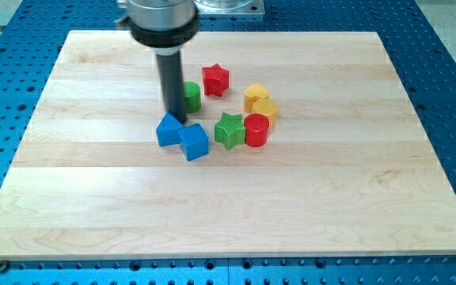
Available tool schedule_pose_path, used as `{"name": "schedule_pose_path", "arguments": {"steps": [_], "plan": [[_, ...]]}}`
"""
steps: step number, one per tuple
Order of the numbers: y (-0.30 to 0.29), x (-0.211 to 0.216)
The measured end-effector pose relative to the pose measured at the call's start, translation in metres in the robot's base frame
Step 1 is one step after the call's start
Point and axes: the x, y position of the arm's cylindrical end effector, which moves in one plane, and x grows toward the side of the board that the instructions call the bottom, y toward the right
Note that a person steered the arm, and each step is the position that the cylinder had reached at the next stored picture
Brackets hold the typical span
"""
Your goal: Move the blue cube towards the bottom right corner of the board
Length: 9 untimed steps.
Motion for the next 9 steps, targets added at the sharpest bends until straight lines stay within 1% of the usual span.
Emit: {"name": "schedule_pose_path", "arguments": {"steps": [1, 2, 3, 4, 5, 6, 7, 8, 9], "plan": [[-0.030, 0.033], [0.013, 0.059], [0.022, 0.048], [0.003, 0.005], [0.025, -0.016], [0.073, 0.019], [0.095, 0.065], [0.046, 0.059], [0.006, 0.070]]}}
